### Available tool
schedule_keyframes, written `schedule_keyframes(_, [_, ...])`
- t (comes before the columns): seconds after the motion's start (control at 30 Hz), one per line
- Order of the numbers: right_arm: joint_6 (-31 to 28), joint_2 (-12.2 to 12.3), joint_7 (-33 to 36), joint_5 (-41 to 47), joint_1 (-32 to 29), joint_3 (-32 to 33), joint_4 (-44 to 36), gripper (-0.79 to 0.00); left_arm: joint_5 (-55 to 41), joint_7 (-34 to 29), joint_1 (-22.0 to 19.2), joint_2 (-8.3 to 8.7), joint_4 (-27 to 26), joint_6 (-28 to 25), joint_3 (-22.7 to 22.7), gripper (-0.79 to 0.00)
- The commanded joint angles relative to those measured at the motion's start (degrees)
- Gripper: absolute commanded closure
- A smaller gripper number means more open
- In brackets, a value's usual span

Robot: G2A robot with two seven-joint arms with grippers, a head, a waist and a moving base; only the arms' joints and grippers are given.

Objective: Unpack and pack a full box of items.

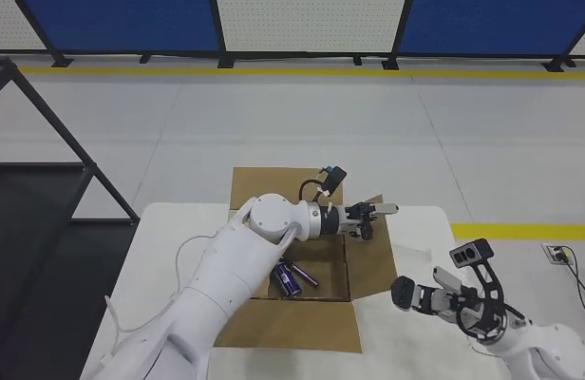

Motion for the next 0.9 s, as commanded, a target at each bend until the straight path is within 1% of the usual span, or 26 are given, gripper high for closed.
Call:
schedule_keyframes(0.0, [0.45,-0.05,-2.86,-1.63,0.67,-0.8,-0.07,-0.785,0.16,-0.28,-0.08,-0.11,0.31,-0.18,-0.29,-0.785])
schedule_keyframes(0.2, [3.31,0.22,-8.85,-7.33,2.09,-1.14,0.44,-0.785,0.37,-0.96,-0.19,-0.26,1.02,-0.82,-1.43,-0.785])
schedule_keyframes(0.33, [4.63,0.43,-10.65,-9.01,2.02,-0.87,0.37,-0.785,0.42,-1.16,-0.11,-0.16,1.2,-1.75,-2.42,-0.785])
schedule_keyframes(0.43, [5.81,0.62,-11.25,-9.93,2.01,-0.55,0.56,-0.785,-0.11,-1.33,0.21,0.16,1.04,-3.39,-3.66,-0.785])
schedule_keyframes(0.53, [6.89,0.75,-11.62,-10.61,2.53,-0.78,1.07,-0.785,-1.17,-1.96,0.75,0.94,0.78,-5.8,-5.59,-0.785])
schedule_keyframes(0.6, [7.26,0.8,-11.73,-11.15,3.0,-1.24,1.44,-0.785,-2.22,-3.5,1.35,1.79,0.53,-7.15,-7.27,-0.785])
schedule_keyframes(0.7, [7.49,0.88,-11.75,-12.18,3.74,-1.97,1.99,-0.785,-2.91,-5.7,2.56,3.75,0.23,-10.65,-10.33,-0.785])
schedule_keyframes(0.8, [7.65,0.97,-11.58,-13.09,4.45,-2.64,2.26,-0.785,-3.46,-8.5,5.23,6.41,-1.68,-14.63,-14.14,-0.785])
schedule_keyframes(0.87, [8.08,1.03,-11.32,-13.47,5.17,-3.08,2.86,-0.785,-2.99,-10.78,7.6,8.51,-3.66,-15.83,-16.88,-0.785])
